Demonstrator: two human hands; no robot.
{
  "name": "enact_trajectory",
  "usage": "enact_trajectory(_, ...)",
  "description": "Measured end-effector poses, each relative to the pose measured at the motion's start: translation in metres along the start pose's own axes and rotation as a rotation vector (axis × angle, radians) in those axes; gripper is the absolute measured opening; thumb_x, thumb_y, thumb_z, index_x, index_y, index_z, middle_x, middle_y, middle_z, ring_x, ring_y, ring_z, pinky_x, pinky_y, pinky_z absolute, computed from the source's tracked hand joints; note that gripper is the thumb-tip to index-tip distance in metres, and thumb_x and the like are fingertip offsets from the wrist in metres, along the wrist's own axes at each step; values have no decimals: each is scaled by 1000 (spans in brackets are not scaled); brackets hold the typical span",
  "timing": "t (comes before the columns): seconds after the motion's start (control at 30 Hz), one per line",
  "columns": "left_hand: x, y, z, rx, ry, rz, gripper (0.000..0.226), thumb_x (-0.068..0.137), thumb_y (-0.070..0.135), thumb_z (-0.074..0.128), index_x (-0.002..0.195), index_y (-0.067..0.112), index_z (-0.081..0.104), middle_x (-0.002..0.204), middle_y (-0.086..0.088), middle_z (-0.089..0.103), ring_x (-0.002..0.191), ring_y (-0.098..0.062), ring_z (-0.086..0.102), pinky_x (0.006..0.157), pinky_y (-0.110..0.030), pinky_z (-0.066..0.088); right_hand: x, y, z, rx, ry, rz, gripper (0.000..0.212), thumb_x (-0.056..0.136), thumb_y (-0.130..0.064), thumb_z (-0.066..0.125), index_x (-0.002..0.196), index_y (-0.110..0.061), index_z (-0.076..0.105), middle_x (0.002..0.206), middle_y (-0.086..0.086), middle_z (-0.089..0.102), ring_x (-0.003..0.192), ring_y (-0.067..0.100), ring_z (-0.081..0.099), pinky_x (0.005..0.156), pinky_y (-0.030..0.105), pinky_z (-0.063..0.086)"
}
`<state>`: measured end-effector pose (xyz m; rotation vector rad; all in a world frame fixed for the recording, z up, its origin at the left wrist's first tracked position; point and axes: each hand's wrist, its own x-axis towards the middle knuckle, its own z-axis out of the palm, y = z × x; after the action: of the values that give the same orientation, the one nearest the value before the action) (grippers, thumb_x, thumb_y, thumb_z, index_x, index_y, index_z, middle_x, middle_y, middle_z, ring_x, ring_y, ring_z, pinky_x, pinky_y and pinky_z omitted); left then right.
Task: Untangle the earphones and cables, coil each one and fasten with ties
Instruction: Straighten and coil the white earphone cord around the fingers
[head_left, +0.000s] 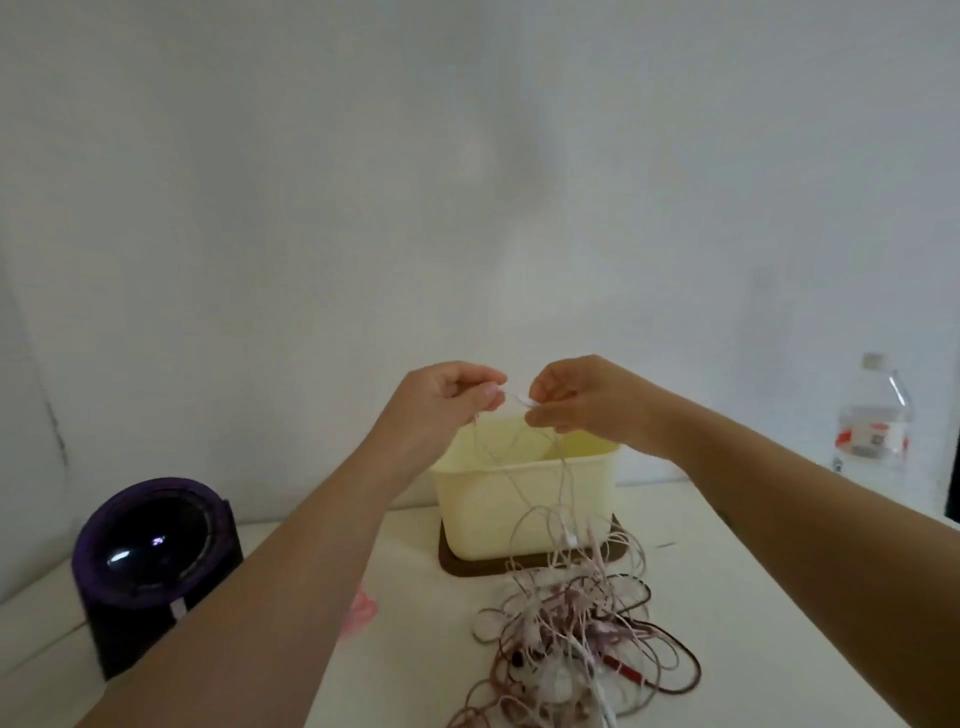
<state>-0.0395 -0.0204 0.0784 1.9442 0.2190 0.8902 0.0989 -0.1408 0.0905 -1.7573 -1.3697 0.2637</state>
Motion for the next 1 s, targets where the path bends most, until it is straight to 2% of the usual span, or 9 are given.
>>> enact_trajectory(0.1, 10, 21, 3, -110, -6, -18, 16, 94, 8, 53, 93, 16, 67, 78, 3, 61, 61, -6, 55, 73, -25, 55, 2, -14, -12, 185, 74, 29, 13, 86, -1, 61, 81, -11, 55, 72, 4, 55, 63, 16, 54, 71, 31, 53)
enact_trajectory(0.2, 17, 34, -2, -101, -4, 9, 17, 94, 13, 54, 92, 21, 69, 79, 5, 57, 58, -4, 47, 64, -22, 46, 3, -22, -25, 72, 215, 14, 8, 88, -12, 62, 83, -13, 56, 63, -1, 49, 55, 12, 47, 57, 24, 48)
enact_trajectory(0.43, 21, 28, -16, 607, 101, 185, 29, 86, 1, 53, 101, 22, 66, 81, 10, 53, 63, -3, 50, 53, -6, 38, -1, 1, -36, -114, 474, 11, 3, 87, -17, 63, 88, -14, 63, 51, -7, 52, 58, 15, 57, 62, 26, 49)
enact_trajectory(0.53, 22, 14, -13, 191, 354, 66, 17, 93, 9, 52, 106, 15, 62, 84, 5, 52, 68, -12, 57, 65, -14, 50, -5, 19, -27, -10, 696, 47, 9, 89, -16, 58, 92, -11, 65, 67, -2, 59, 70, 19, 61, 64, 27, 47)
enact_trajectory(0.6, 18, 9, -7, -339, 407, -132, 15, 97, 16, 50, 103, 8, 60, 83, -1, 56, 72, -14, 59, 74, -29, 54, -10, 30, -22, 380, 775, 190, 13, 92, -16, 55, 97, -8, 64, 72, 1, 60, 62, 16, 55, 61, 28, 45)
enact_trajectory(0.7, 7, 5, 4, -831, 268, -425, 44, 100, 41, 36, 89, 6, 59, 71, -7, 63, 81, -22, 64, 80, -41, 52, -22, 27, -12, 1333, 493, 433, 27, 101, -30, 41, 102, -6, 54, 86, 9, 61, 51, 16, 56, 53, 21, 35)
enact_trajectory(0.77, 1, 1, 11, -847, 169, -491, 63, 96, 57, 27, 85, 4, 59, 63, -8, 56, 79, -25, 63, 85, -44, 49, -26, 24, -8, 1549, 327, 455, 48, 99, -45, 34, 103, -1, 53, 88, 12, 60, 62, 23, 61, 59, 23, 42)
enact_trajectory(0.9, 5, 0, 6, -715, 316, -409, 61, 94, 62, 27, 68, 10, 48, 44, 2, 30, 46, -14, 33, 67, -35, 48, -17, 21, -21, 1333, 502, 380, 44, 96, -44, 45, 71, -8, 51, 47, -1, 34, 48, 14, 34, 49, 23, 28)
enact_trajectory(1.0, 10, -1, -13, -275, 411, -213, 56, 98, 53, 27, 65, 13, 46, 38, 9, 31, 37, -9, 31, 57, -31, 36, -14, 20, -44, 1051, 741, 306, 33, 98, -28, 49, 71, -10, 50, 46, -1, 33, 47, 14, 35, 47, 22, 34)
